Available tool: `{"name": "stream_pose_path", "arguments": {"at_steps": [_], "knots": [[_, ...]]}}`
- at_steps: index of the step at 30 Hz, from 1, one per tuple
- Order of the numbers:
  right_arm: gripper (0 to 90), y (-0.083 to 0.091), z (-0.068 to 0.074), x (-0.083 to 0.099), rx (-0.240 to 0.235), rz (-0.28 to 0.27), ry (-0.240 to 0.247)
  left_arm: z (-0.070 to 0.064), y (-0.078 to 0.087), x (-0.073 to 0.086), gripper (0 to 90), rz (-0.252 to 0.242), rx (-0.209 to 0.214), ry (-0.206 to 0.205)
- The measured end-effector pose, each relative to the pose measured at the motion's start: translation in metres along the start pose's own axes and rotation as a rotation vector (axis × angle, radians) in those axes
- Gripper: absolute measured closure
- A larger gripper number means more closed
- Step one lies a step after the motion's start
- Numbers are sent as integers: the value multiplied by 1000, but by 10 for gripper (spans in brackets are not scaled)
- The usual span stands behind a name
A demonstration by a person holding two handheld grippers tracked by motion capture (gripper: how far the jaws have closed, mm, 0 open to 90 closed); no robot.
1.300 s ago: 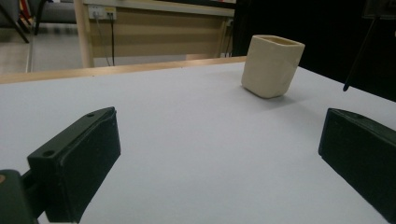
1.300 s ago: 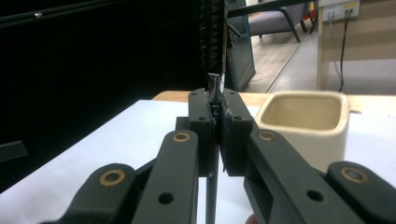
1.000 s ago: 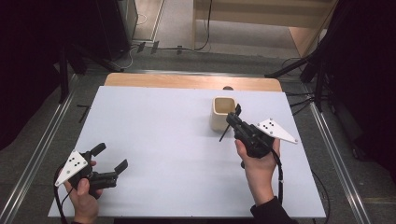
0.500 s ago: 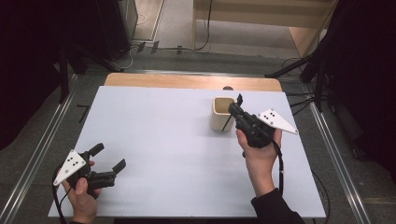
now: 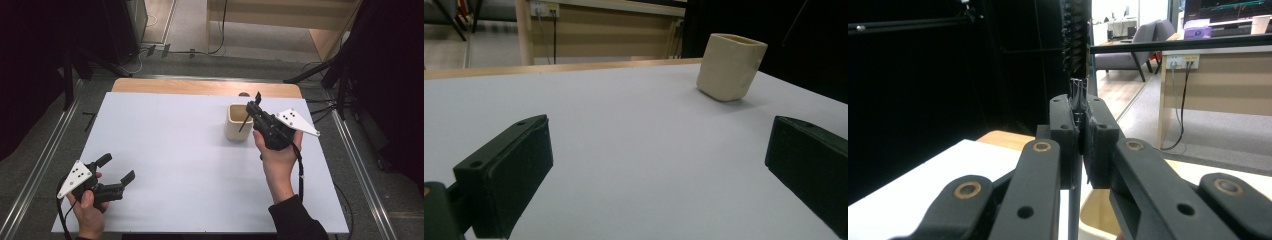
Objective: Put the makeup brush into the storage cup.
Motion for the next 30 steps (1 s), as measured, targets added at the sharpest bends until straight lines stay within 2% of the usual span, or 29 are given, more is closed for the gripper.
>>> {"name": "stream_pose_path", "arguments": {"at_steps": [13,30], "knots": [[861,-6,-5,-13,11,-21,6,-1,-1,0,0,-2,4,1],[861,-18,-13,-15,34,-42,35,-2,-1,0,0,-3,7,1]]}}
Point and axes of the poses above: each handheld gripper's, and its own axes: y roughly backward along the jaws, x roughly out of its underside, z roughly to its left, the point moved 10 cm from there along -y, roughly forward along the jaws, and after that the axes turned 14 degrees about -y, right-handed, at the moved point
